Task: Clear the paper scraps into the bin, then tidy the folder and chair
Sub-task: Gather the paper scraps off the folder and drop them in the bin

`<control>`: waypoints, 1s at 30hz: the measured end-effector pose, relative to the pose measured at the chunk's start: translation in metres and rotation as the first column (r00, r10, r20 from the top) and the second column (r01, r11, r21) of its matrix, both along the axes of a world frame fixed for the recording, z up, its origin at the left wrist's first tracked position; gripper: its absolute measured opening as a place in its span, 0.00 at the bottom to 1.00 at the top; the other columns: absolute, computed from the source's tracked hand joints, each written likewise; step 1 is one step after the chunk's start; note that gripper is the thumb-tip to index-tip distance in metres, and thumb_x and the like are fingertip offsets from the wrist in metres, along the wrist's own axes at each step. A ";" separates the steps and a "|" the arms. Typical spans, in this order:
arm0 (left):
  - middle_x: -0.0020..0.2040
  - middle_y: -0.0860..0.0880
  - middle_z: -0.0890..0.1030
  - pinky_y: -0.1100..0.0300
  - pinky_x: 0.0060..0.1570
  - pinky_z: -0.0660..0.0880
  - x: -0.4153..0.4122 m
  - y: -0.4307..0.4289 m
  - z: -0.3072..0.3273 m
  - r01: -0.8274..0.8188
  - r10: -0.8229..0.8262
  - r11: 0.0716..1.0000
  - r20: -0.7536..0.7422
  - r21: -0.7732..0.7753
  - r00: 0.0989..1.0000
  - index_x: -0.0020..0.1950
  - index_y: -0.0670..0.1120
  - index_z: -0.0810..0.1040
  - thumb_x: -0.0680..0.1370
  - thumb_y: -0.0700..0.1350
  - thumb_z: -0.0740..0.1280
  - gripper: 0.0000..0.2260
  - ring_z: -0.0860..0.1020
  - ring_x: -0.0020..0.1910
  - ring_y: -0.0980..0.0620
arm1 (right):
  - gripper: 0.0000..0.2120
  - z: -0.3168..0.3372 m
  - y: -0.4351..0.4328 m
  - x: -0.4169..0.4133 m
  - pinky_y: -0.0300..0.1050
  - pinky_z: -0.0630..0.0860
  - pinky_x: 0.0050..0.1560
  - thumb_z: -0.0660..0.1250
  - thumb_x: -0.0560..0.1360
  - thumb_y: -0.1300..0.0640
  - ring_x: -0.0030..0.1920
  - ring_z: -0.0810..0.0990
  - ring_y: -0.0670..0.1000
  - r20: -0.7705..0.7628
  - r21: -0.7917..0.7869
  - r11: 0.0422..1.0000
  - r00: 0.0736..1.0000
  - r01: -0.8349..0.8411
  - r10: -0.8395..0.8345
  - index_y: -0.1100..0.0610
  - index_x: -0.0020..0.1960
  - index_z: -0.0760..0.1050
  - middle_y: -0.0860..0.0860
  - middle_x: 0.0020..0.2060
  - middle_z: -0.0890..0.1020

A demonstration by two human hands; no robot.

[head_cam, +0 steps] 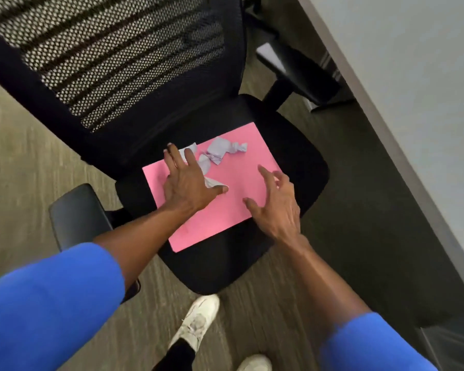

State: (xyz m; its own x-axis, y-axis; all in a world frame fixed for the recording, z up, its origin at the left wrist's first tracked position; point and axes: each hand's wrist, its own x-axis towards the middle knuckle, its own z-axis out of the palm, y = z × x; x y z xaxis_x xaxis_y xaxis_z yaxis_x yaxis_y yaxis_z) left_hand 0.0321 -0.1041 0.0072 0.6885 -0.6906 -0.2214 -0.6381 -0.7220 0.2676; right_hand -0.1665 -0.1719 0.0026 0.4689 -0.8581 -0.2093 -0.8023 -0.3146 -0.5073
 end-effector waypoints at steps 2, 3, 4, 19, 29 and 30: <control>0.87 0.36 0.47 0.40 0.73 0.73 0.012 -0.004 -0.007 0.026 -0.026 1.000 -0.029 0.002 0.999 0.85 0.47 0.51 0.59 0.78 0.76 0.67 0.51 0.85 0.34 | 0.42 0.000 -0.013 0.027 0.64 0.77 0.67 0.73 0.77 0.40 0.80 0.63 0.59 -0.052 -0.038 0.998 0.997 -0.058 0.056 0.39 0.83 0.54 0.54 0.82 0.58; 0.86 0.37 0.48 0.39 0.72 0.73 0.017 -0.006 -0.011 0.045 -0.045 0.999 -0.037 0.003 0.998 0.86 0.48 0.50 0.58 0.79 0.75 0.67 0.53 0.85 0.34 | 0.42 -0.001 -0.018 0.039 0.64 0.77 0.67 0.73 0.77 0.41 0.81 0.63 0.61 -0.071 -0.051 0.995 0.994 -0.091 0.087 0.40 0.83 0.54 0.56 0.82 0.58; 0.86 0.37 0.48 0.39 0.71 0.74 0.021 -0.007 -0.015 0.067 -0.067 0.998 -0.042 0.004 0.997 0.86 0.50 0.49 0.58 0.80 0.74 0.68 0.54 0.84 0.34 | 0.42 -0.002 -0.023 0.050 0.65 0.78 0.66 0.73 0.77 0.42 0.80 0.62 0.62 -0.090 -0.061 0.991 0.989 -0.123 0.117 0.40 0.84 0.53 0.57 0.82 0.57; 0.74 0.44 0.67 0.49 0.58 0.79 0.048 0.008 -0.046 0.266 -0.261 0.954 0.052 -0.136 0.964 0.75 0.55 0.75 0.80 0.53 0.73 0.23 0.68 0.70 0.41 | 0.28 -0.036 -0.059 0.140 0.57 0.81 0.49 0.69 0.80 0.44 0.74 0.66 0.64 -0.334 -0.198 0.875 0.870 -0.442 0.363 0.39 0.78 0.67 0.59 0.79 0.64; 0.60 0.45 0.74 0.50 0.61 0.76 0.045 0.008 -0.046 0.227 -0.236 0.957 -0.029 -0.178 0.971 0.75 0.48 0.79 0.84 0.39 0.67 0.19 0.73 0.62 0.44 | 0.10 -0.041 -0.052 0.112 0.52 0.76 0.43 0.72 0.81 0.55 0.55 0.75 0.59 -0.095 -0.214 0.942 0.965 -0.259 0.244 0.56 0.61 0.87 0.56 0.55 0.80; 0.60 0.45 0.75 0.51 0.61 0.76 0.044 0.008 -0.046 0.220 -0.231 0.959 -0.041 -0.181 0.972 0.75 0.47 0.79 0.84 0.39 0.67 0.19 0.73 0.62 0.44 | 0.09 -0.041 -0.050 0.107 0.50 0.74 0.44 0.72 0.81 0.56 0.54 0.76 0.59 -0.079 -0.212 0.947 0.970 -0.240 0.229 0.56 0.59 0.87 0.56 0.54 0.81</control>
State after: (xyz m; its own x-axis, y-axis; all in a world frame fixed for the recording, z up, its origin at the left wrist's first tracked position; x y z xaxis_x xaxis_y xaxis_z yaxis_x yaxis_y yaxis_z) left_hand 0.0760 -0.0956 -0.0387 0.4996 -0.8578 -0.1208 -0.7572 -0.5002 0.4199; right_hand -0.0593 -0.2215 -0.0388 0.6557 -0.7527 -0.0596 -0.7164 -0.5953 -0.3639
